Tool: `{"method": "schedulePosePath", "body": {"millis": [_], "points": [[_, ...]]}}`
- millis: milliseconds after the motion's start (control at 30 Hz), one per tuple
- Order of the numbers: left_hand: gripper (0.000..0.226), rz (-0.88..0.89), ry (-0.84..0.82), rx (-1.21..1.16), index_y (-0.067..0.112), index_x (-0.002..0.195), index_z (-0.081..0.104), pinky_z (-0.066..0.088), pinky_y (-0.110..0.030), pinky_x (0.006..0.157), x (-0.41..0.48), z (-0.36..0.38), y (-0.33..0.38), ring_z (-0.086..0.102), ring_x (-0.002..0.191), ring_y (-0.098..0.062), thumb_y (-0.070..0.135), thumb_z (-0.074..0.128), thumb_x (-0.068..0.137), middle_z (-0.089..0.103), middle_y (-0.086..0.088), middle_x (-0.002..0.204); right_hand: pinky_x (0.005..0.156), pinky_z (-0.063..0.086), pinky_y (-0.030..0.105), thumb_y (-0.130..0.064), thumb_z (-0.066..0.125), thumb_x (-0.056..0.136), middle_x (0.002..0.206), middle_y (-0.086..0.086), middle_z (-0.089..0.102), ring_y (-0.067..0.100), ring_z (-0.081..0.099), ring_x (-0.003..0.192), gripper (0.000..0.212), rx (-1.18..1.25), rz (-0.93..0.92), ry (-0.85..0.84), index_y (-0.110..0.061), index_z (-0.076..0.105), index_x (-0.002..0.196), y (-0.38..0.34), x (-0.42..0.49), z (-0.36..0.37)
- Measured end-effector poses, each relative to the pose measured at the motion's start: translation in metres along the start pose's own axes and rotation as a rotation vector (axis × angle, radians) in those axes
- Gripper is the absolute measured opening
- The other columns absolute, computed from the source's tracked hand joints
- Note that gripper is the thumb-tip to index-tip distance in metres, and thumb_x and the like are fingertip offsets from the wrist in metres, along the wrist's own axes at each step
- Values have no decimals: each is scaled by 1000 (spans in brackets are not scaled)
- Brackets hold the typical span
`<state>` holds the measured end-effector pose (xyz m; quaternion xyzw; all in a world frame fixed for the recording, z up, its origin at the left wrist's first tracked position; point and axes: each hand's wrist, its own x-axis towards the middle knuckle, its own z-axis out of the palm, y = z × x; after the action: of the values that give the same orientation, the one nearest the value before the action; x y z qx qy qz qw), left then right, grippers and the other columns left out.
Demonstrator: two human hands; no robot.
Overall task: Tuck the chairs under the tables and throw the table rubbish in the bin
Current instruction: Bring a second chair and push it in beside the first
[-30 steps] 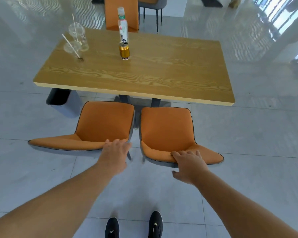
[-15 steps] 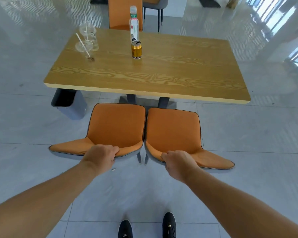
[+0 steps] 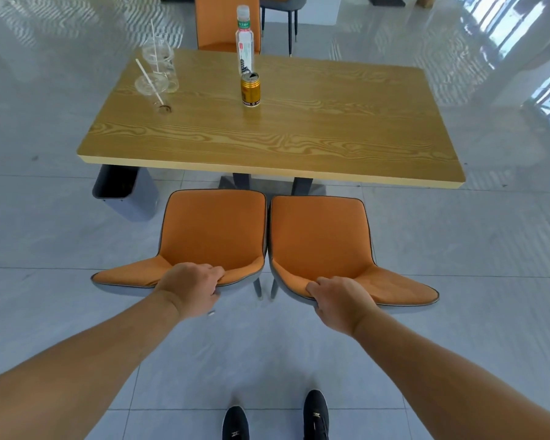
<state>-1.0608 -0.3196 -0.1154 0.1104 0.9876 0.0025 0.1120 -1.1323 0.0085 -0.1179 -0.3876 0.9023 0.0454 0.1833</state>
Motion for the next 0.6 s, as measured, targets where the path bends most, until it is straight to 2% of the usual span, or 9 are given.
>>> {"method": "schedulePosePath", "body": {"millis": [67,133,200,233,300,367,600], "points": [[31,-63,-63,27,31,90,55,42,-23,49,7,-8,3,51,60,-10,60,65,88,53,14,70,67,55,32,-36,55,105,91,-4,60,18,58,73,16,27,25,-19,-23,59,112,1,3,-4],[43,-120,-99,-14,35,95,51,40,-20,53,19,-21,12,56,66,-10,78,54,85,53,18,75,75,57,37,-59,54,100,98,-5,58,20,58,84,35,77,94,-82,-28,55,116,2,3,-15],[60,-164,-118,-85,37,118,54,53,-24,71,35,-39,29,64,89,-11,85,46,83,65,18,104,84,56,41,-77,46,94,112,-4,60,23,59,99,58,114,157,-98,-32,51,130,6,-3,-27],[68,-175,-112,-107,37,130,52,55,-29,82,44,-49,40,63,104,-13,85,45,83,65,16,122,92,55,45,-81,43,93,123,-3,61,26,59,109,66,116,179,-72,-33,48,137,9,-7,-35],[79,-149,-77,-119,35,146,43,51,-39,97,65,-76,65,55,127,-19,84,46,84,54,10,147,107,47,53,-81,42,93,142,-1,58,30,54,129,73,123,236,29,-33,43,147,20,-17,-54],[84,-96,-16,-132,33,152,37,47,-46,106,89,-109,94,47,137,-24,83,46,85,45,5,158,118,39,56,-79,43,94,153,0,51,31,45,142,75,133,310,158,-32,39,151,41,-33,-81],[100,0,204,-96,29,156,33,37,-54,112,180,-240,207,38,145,-27,93,29,80,39,0,162,124,23,60,-83,39,90,165,9,38,38,27,153,89,95,518,455,-27,33,160,160,-111,-184]]}}
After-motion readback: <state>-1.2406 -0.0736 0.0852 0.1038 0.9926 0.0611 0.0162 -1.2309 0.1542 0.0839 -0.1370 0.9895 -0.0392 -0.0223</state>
